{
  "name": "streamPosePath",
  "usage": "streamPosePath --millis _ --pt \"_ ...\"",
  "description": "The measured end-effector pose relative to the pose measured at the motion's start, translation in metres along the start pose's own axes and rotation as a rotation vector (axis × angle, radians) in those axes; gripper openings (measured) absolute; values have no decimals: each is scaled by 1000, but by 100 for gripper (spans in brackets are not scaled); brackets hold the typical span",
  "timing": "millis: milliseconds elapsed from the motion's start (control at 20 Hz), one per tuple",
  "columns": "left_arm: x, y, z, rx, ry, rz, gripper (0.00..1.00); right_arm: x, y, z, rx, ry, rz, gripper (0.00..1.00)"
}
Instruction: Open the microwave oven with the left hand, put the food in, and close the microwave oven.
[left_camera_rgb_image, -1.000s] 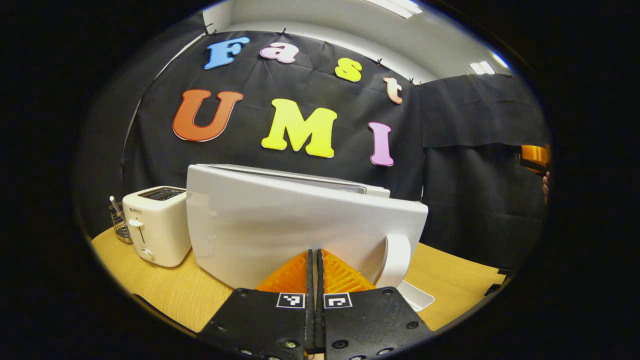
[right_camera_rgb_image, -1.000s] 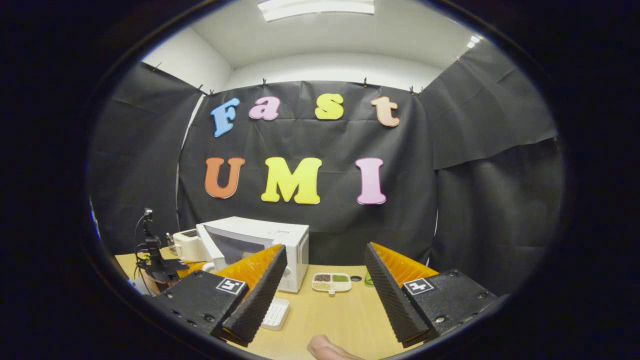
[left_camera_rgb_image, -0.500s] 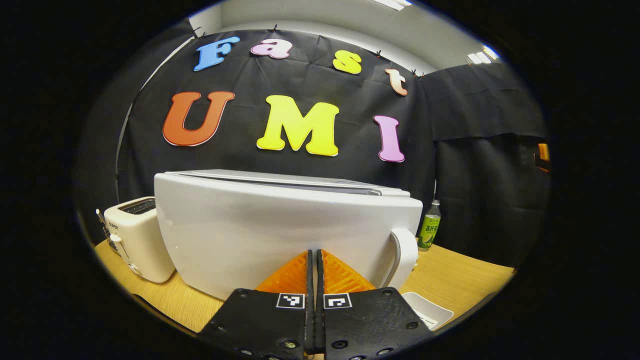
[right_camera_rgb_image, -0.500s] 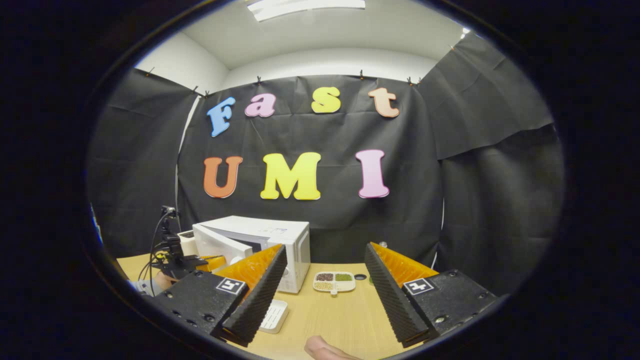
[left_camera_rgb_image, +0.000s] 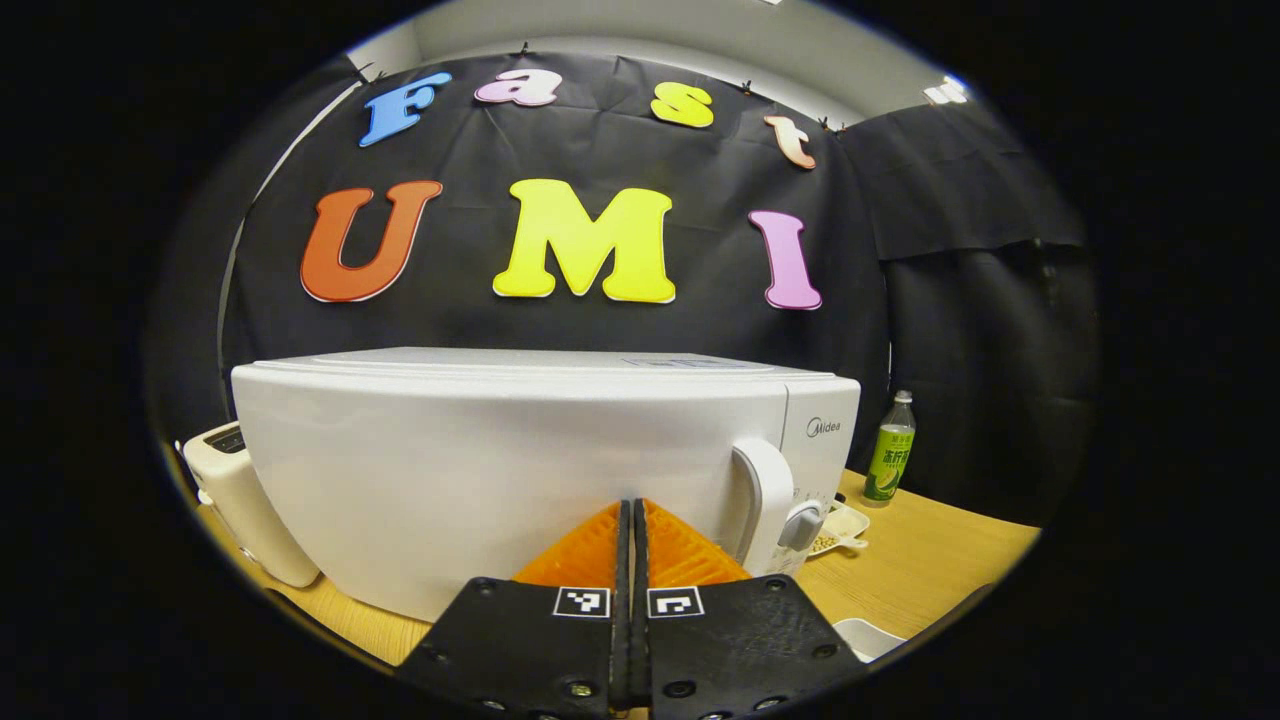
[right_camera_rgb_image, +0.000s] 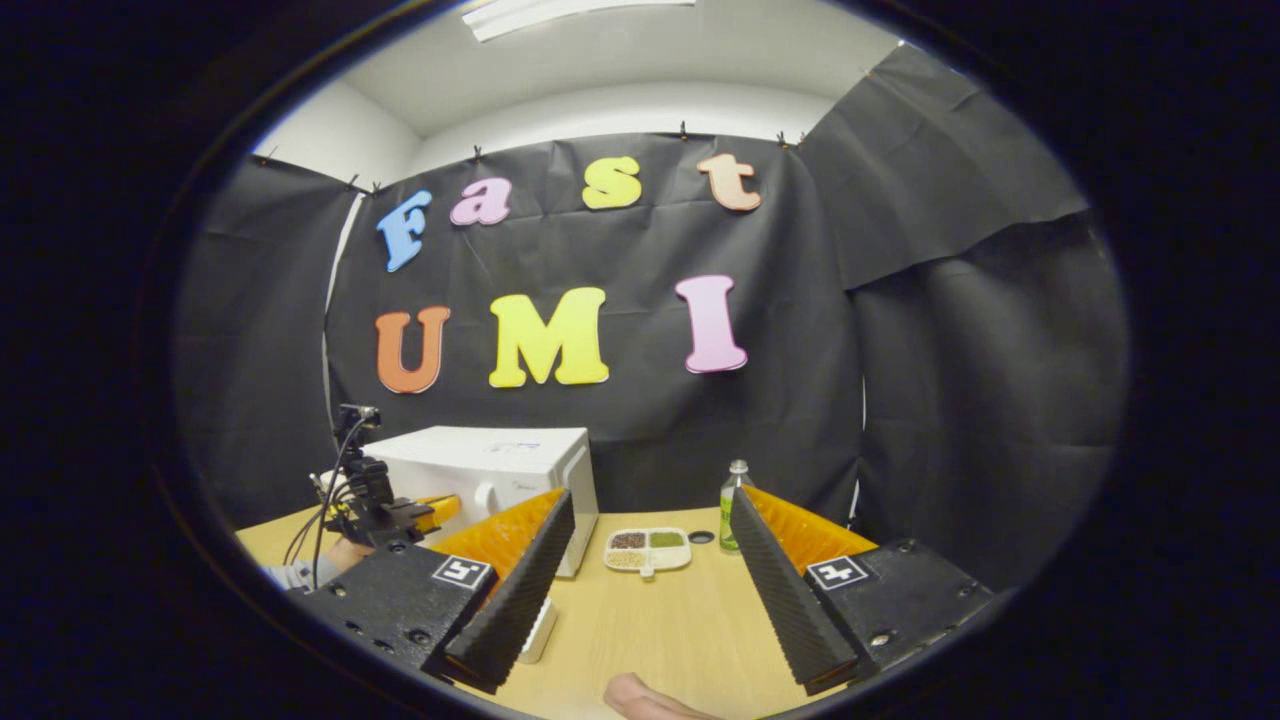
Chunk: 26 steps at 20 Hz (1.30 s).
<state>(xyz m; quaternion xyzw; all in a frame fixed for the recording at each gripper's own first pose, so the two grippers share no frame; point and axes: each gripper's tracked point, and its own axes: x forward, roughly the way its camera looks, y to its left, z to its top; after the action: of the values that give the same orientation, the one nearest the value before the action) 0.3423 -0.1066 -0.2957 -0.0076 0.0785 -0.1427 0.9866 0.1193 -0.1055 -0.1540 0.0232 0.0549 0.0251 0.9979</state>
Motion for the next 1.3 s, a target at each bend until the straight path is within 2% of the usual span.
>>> streamPosePath --millis 50,150,200,250,300,650,700,750,900,950,1000,1300 --pt "-1 1 -1 -3 14 12 0 -4 -3 0 0 4 -8 100" --pt "-8 4 0 -4 33 51 0 -11 -4 -3 -8 13 -19 100" --pt "-13 1 3 -8 38 56 0 -17 -4 -5 -12 20 -21 94" --pt "-20 0 7 -10 39 67 0 -22 -3 -6 -11 27 -19 93" --pt "-29 -1 12 -14 38 76 0 -26 -1 -6 -6 33 -15 100" --pt "-123 -14 51 -60 35 138 0 -62 6 1 -38 32 -43 100" --pt "-139 -17 57 -69 33 148 6 -65 6 2 -33 32 -50 94" --pt "-156 -19 63 -79 31 160 18 -69 7 3 -20 34 -53 100" --pt "-200 -20 83 -79 24 189 98 -83 20 6 44 44 -36 99" --pt "-213 -19 89 -77 33 201 87 -87 23 8 61 47 -32 94" --pt "-226 -20 94 -78 42 203 95 -90 23 10 68 45 -35 99" --pt "-303 -24 143 -42 31 206 95 -120 32 43 64 -9 -45 99"
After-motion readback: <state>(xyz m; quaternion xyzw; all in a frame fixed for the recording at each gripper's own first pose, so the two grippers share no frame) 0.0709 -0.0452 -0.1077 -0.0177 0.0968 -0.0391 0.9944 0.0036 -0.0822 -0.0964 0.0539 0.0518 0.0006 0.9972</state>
